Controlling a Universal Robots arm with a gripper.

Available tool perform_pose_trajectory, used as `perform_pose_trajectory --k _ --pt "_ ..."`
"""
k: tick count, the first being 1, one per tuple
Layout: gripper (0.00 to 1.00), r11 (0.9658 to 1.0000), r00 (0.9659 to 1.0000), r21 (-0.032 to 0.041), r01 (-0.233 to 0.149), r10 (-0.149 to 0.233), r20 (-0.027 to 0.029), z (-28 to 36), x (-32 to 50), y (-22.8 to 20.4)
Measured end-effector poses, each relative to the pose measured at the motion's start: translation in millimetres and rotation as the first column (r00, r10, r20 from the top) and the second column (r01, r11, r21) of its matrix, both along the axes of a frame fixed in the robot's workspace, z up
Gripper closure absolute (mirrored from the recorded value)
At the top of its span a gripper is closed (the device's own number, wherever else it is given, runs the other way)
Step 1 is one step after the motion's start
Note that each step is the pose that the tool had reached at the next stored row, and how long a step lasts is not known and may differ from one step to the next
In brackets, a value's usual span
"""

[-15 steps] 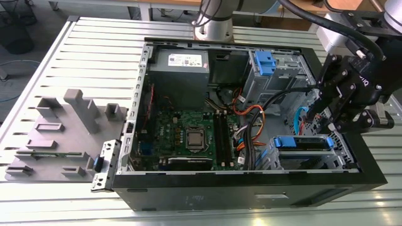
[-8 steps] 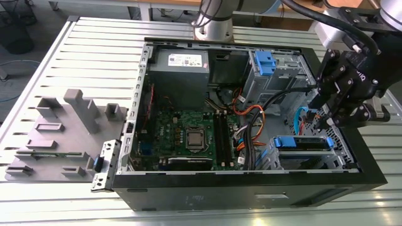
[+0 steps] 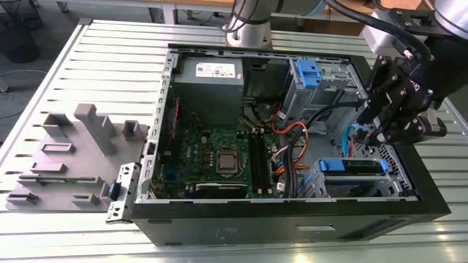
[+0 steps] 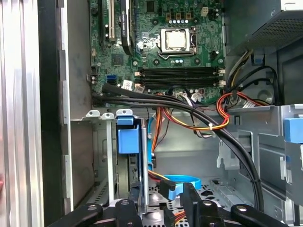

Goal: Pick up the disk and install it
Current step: 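Insert the first disk wire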

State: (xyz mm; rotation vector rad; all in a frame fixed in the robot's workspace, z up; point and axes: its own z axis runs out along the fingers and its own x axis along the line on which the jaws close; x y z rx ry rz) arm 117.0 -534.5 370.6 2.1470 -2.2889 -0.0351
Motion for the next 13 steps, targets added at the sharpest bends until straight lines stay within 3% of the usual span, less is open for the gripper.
perform_pose_trajectory --k 7,9,13 --pt "0.52 1.0 1.0 -0.0009 0.0 0.0 0.0 -1.8 0.1 0.6" --pt "0.52 1.0 1.0 -0.0092 0.0 0.0 -0.0001 -3.4 0.1 0.5" --pt "0.52 0.9995 1.0 -0.0328 0.0 0.0 -0.0003 -6.1 0.1 0.5"
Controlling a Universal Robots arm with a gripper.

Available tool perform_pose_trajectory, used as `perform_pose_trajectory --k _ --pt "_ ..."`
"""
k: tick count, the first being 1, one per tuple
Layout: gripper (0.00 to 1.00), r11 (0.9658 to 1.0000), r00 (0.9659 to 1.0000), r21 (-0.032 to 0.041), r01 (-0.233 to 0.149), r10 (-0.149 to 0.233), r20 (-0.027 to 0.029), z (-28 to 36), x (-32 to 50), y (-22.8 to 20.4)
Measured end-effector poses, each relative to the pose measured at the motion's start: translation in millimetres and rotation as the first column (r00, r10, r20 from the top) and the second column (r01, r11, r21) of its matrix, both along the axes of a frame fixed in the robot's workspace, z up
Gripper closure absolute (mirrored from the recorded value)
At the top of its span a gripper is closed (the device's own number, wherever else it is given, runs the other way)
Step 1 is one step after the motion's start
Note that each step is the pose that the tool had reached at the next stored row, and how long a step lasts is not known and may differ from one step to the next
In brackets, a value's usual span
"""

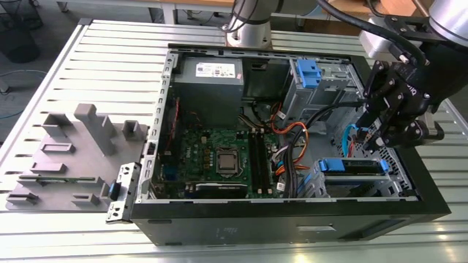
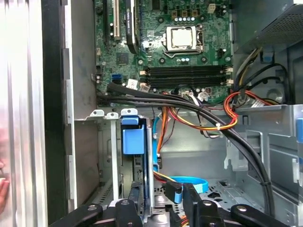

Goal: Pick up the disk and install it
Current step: 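Insert the first disk wire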

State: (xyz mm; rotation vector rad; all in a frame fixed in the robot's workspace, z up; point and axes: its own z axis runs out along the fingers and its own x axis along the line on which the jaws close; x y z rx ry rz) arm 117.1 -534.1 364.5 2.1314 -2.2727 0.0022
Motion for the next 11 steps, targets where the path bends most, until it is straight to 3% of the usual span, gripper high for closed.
perform_pose_trajectory --k 2,3,11 --pt "0.52 0.9999 1.0 -0.0144 0.0 0.0 -0.0002 -0.9 0.0 0.0" --pt "0.52 0.9999 1.0 -0.0163 0.0 0.0 -0.0002 -1.0 0.0 0.0" --pt "0.52 0.9998 1.0 -0.0183 0.0 0.0 -0.0002 -3.6 0.0 0.0"
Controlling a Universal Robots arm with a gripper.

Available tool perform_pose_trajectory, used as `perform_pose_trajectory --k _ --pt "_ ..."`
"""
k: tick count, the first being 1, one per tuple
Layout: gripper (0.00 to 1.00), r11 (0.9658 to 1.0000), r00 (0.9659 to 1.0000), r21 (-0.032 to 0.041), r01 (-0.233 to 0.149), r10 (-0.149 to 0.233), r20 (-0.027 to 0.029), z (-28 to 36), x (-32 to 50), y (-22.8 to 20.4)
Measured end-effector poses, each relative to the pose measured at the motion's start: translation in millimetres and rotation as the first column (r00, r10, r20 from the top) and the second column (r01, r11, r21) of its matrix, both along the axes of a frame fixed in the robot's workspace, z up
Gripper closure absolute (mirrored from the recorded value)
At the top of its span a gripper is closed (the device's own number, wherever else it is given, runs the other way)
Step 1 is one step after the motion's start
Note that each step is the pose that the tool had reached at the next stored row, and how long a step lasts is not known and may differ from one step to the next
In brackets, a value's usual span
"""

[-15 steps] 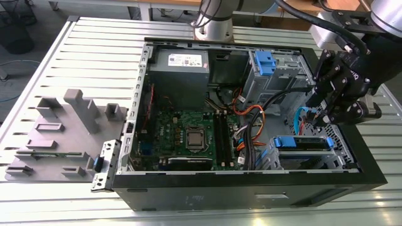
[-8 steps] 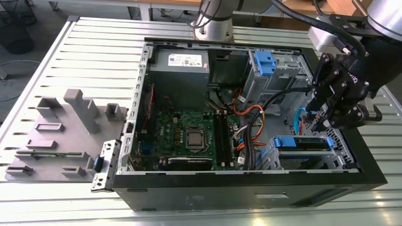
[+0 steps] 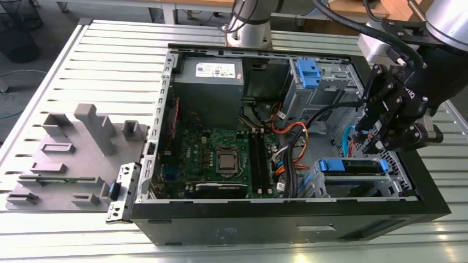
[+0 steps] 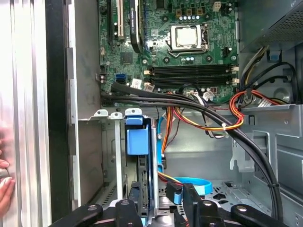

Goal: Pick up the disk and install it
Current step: 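Insert the first disk wire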

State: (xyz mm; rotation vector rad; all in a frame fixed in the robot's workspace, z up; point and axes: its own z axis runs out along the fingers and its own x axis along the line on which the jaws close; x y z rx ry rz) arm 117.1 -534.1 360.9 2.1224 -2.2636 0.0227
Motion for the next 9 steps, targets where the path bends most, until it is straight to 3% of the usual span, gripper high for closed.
perform_pose_trajectory --k 9 --pt "0.52 1.0 1.0 -0.0002 0.0 0.0 0.0 -1.8 0.0 0.0"
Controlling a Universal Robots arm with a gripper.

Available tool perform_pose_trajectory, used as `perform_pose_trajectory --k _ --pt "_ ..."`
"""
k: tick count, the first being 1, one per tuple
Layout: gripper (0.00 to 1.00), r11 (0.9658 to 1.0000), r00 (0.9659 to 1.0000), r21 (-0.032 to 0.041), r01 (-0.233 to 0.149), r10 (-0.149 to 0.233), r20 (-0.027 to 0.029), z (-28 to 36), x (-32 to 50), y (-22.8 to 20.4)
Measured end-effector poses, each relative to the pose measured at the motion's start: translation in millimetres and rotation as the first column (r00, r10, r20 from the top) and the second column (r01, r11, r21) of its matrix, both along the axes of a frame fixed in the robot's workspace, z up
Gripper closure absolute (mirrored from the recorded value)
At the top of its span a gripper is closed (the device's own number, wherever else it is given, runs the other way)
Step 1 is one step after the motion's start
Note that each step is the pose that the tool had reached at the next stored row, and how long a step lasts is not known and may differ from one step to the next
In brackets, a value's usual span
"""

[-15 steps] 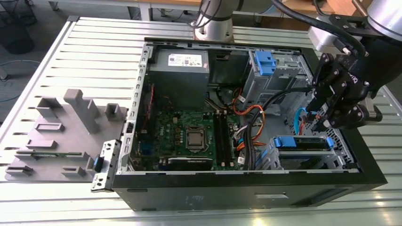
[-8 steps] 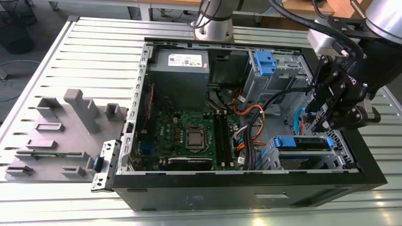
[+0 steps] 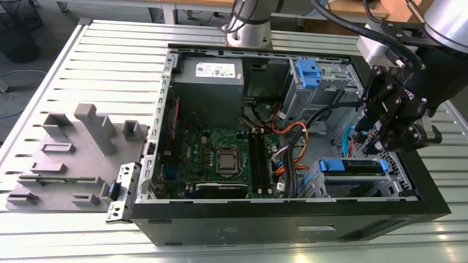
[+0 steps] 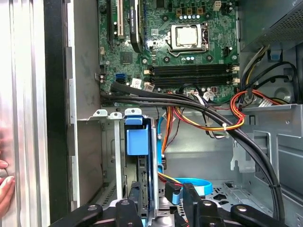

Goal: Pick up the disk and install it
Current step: 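Insert the first disk wire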

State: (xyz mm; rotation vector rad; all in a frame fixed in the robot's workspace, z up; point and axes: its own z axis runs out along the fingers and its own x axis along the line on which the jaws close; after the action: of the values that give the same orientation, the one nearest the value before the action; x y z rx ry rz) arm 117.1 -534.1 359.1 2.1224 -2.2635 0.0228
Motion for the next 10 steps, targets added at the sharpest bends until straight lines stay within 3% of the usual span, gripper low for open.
perform_pose_trajectory --k 2,4,10 --pt "0.53 1.0 1.0 0.0 0.0 0.0 0.0 0.0 0.0 0.0" --pt "0.66 1.0 1.0 0.0001 0.0 0.0 0.0 -0.1 0.0 0.0" --pt "0.84 1.0 1.0 0.0001 0.0 0.0 0.0 -0.2 0.0 0.0"
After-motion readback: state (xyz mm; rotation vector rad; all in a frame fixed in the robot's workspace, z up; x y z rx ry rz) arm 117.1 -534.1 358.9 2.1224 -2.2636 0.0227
